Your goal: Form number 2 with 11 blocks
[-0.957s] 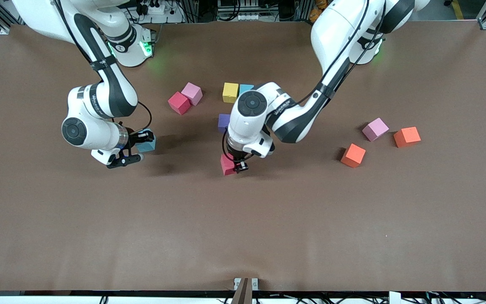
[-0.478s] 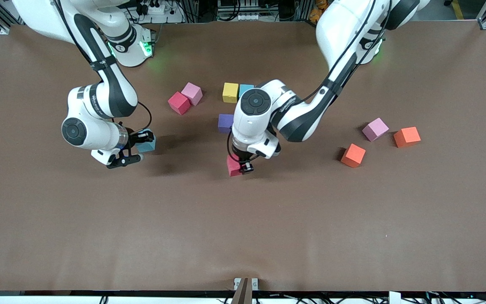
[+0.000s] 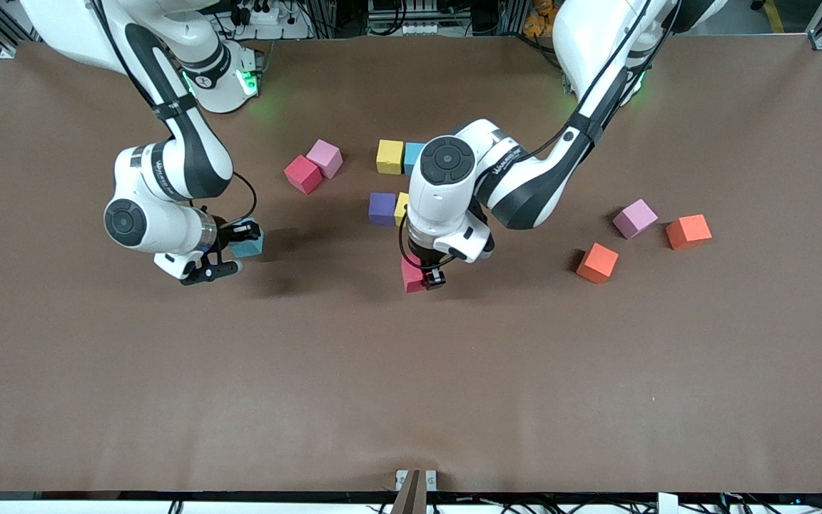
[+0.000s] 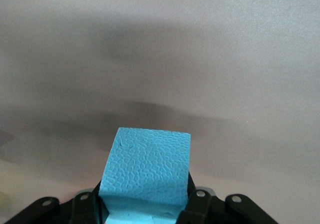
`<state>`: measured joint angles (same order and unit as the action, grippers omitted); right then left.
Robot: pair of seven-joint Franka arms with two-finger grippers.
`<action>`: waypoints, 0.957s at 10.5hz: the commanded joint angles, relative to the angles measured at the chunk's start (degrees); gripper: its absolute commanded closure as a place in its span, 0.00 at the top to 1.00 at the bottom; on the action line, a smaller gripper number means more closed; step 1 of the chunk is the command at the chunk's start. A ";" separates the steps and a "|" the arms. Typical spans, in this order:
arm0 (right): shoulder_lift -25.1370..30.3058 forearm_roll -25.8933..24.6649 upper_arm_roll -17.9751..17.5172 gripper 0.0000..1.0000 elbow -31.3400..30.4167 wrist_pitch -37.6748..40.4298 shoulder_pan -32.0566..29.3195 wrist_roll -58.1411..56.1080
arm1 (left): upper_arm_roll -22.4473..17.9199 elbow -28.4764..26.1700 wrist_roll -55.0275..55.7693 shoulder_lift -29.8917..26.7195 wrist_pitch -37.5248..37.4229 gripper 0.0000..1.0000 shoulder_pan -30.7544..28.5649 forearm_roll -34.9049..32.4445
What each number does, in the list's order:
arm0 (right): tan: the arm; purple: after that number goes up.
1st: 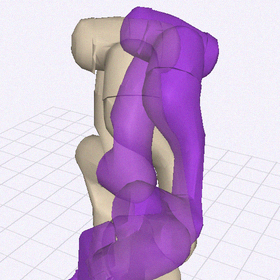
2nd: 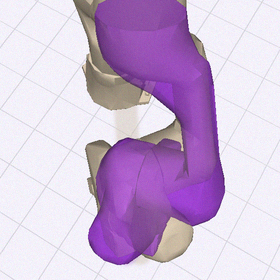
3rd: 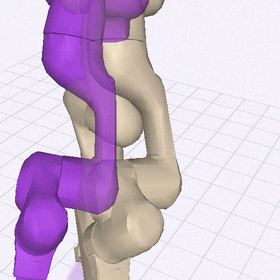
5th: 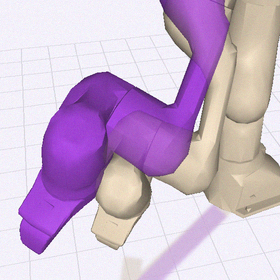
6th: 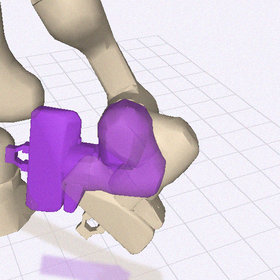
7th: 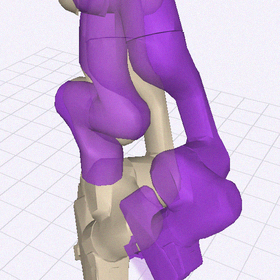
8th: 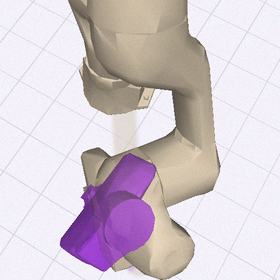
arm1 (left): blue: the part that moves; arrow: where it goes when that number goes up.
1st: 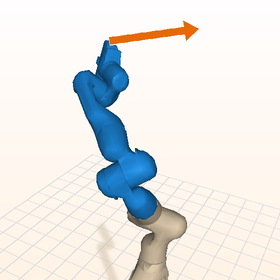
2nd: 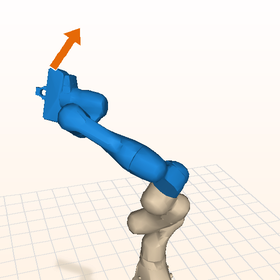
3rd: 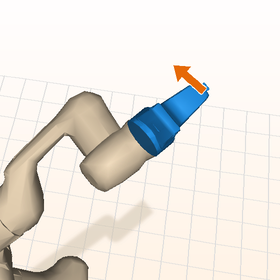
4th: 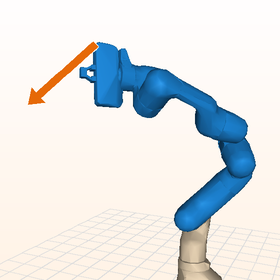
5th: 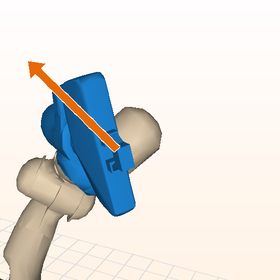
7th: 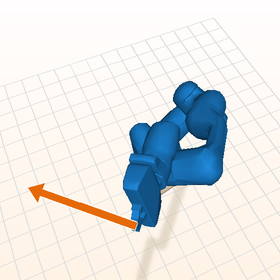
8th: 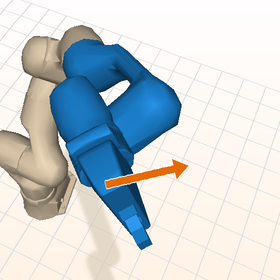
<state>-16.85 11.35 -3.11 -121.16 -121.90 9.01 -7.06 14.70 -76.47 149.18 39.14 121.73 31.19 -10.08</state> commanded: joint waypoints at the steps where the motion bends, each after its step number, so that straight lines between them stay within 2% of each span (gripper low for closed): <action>1: -0.47 -0.18 -0.23 0.46 0.93 0.61 -0.31 -0.32 | 0.16 -1.49 -5.03 -1.61 -0.97 0.16 -0.60 -0.90; 10: -0.47 -0.18 -0.32 0.46 1.02 0.79 -0.22 0.03 | 0.07 -1.57 -29.98 -1.17 -1.41 0.15 -7.45 1.56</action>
<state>-16.86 11.35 -3.14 -121.16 -121.90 9.03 -7.06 14.61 -76.84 123.28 39.00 120.98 25.10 -9.54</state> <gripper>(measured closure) 0.454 0.401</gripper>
